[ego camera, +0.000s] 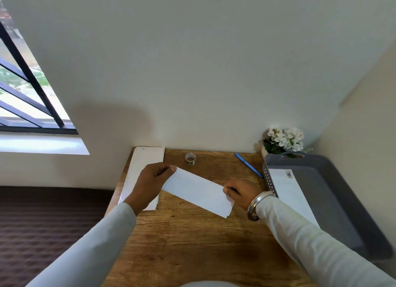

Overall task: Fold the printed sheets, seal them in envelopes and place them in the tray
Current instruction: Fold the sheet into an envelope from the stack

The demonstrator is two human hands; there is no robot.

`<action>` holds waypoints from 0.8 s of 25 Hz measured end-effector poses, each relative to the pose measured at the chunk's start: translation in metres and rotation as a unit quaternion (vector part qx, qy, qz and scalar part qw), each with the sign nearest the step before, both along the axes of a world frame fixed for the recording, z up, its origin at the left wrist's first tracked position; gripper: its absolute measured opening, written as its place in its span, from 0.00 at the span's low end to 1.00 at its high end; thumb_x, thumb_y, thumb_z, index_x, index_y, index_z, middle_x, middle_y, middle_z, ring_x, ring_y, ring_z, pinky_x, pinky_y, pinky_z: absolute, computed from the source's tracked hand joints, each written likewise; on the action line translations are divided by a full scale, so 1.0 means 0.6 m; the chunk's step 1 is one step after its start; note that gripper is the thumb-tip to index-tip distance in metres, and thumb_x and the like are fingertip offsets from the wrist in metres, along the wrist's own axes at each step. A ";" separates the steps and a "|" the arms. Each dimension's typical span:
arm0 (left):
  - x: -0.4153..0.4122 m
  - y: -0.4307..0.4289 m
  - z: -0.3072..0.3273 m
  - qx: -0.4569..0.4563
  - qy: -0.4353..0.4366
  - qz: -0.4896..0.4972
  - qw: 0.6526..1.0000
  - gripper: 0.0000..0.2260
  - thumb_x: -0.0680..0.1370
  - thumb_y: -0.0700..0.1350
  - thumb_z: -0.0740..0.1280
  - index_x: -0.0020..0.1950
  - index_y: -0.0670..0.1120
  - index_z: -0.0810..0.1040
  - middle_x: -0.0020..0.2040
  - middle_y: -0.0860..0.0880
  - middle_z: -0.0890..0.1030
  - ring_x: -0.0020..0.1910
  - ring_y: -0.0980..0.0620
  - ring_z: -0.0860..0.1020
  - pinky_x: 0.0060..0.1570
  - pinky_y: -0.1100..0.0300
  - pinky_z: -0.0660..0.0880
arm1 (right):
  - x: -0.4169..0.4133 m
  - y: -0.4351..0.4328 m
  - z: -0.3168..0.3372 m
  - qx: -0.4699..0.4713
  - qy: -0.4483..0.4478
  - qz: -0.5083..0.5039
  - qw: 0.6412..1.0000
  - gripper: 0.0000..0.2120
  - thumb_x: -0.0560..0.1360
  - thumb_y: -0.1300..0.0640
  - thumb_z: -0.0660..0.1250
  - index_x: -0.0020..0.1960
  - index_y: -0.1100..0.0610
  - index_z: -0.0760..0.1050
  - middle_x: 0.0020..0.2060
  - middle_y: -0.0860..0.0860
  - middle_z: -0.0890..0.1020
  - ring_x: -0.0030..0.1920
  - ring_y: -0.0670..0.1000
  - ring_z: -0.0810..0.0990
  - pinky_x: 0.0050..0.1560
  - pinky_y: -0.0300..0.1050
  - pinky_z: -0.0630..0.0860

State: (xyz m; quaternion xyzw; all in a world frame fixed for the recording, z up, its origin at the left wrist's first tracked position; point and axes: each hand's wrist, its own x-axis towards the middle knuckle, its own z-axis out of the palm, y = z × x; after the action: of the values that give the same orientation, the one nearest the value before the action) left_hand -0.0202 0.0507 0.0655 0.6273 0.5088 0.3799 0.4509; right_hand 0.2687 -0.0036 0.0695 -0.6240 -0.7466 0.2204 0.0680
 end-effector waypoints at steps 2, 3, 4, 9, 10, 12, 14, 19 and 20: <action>-0.001 -0.001 -0.002 -0.004 -0.002 -0.021 1.000 0.08 0.81 0.50 0.66 0.49 0.50 0.84 0.44 0.51 0.83 0.47 0.51 0.79 0.46 0.60 0.75 | -0.006 0.002 0.005 -0.010 -0.012 -0.009 1.000 0.11 0.80 0.53 0.62 0.39 0.46 0.71 0.35 0.42 0.74 0.39 0.47 0.74 0.42 0.43 0.68; 0.001 -0.002 0.000 -0.002 -0.006 -0.034 0.999 0.08 0.82 0.50 0.66 0.49 0.50 0.84 0.44 0.51 0.83 0.48 0.51 0.80 0.47 0.60 0.75 | -0.013 0.003 0.008 -0.003 0.015 -0.021 1.000 0.10 0.79 0.52 0.64 0.40 0.45 0.72 0.35 0.42 0.75 0.39 0.47 0.76 0.42 0.44 0.71; 0.003 -0.001 0.002 -0.003 -0.011 -0.051 0.999 0.08 0.82 0.50 0.66 0.50 0.50 0.84 0.44 0.52 0.83 0.48 0.51 0.80 0.47 0.59 0.76 | -0.025 0.002 0.012 0.008 0.066 -0.039 0.997 0.08 0.77 0.53 0.67 0.41 0.44 0.73 0.36 0.43 0.77 0.40 0.48 0.77 0.42 0.45 0.74; -0.011 0.014 0.000 -0.014 -0.002 -0.108 0.994 0.10 0.79 0.53 0.69 0.51 0.47 0.83 0.47 0.47 0.84 0.48 0.47 0.83 0.52 0.46 0.81 | -0.091 0.006 0.033 0.100 0.223 -0.118 0.962 0.16 0.72 0.63 0.72 0.41 0.44 0.71 0.38 0.45 0.78 0.40 0.48 0.79 0.46 0.46 0.79; -0.019 0.021 -0.004 -0.015 0.016 -0.103 0.994 0.10 0.78 0.52 0.71 0.49 0.46 0.83 0.46 0.45 0.84 0.46 0.46 0.83 0.50 0.45 0.82 | -0.095 0.007 0.034 0.111 0.223 -0.129 0.960 0.17 0.72 0.64 0.72 0.40 0.43 0.71 0.38 0.44 0.78 0.40 0.47 0.79 0.46 0.46 0.79; -0.031 0.028 -0.011 -0.024 0.030 -0.084 0.996 0.05 0.77 0.48 0.73 0.47 0.48 0.83 0.44 0.46 0.84 0.44 0.46 0.83 0.46 0.49 0.83 | -0.097 0.003 0.032 0.112 0.206 -0.131 0.963 0.18 0.71 0.65 0.71 0.39 0.42 0.71 0.39 0.43 0.79 0.42 0.46 0.79 0.47 0.47 0.80; -0.034 0.029 -0.013 -0.039 0.014 -0.093 0.995 0.02 0.76 0.46 0.74 0.48 0.49 0.84 0.45 0.48 0.84 0.46 0.46 0.83 0.42 0.55 0.83 | -0.106 -0.002 0.032 0.088 0.187 -0.122 0.971 0.17 0.72 0.66 0.70 0.40 0.43 0.75 0.42 0.42 0.81 0.45 0.43 0.79 0.50 0.46 0.79; -0.035 0.037 -0.026 -0.009 0.013 -0.102 0.995 0.03 0.75 0.47 0.75 0.47 0.51 0.84 0.43 0.52 0.85 0.44 0.52 0.83 0.43 0.60 0.80 | -0.132 0.000 0.008 0.050 0.173 -0.151 0.972 0.19 0.74 0.67 0.66 0.42 0.43 0.81 0.50 0.43 0.83 0.53 0.45 0.80 0.59 0.43 0.75; -0.048 0.044 -0.035 0.017 0.054 -0.107 0.993 0.03 0.75 0.47 0.76 0.47 0.53 0.83 0.43 0.55 0.84 0.45 0.54 0.82 0.46 0.60 0.80 | -0.131 0.000 0.002 0.048 0.170 -0.164 0.970 0.19 0.74 0.68 0.65 0.42 0.42 0.81 0.52 0.43 0.83 0.54 0.45 0.80 0.60 0.43 0.75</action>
State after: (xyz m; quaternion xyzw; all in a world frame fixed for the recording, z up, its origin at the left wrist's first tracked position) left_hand -0.0493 0.0773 0.0443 0.7050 0.4558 0.3039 0.4503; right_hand 0.1903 -0.0035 0.0708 -0.6872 -0.6211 0.2733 0.2593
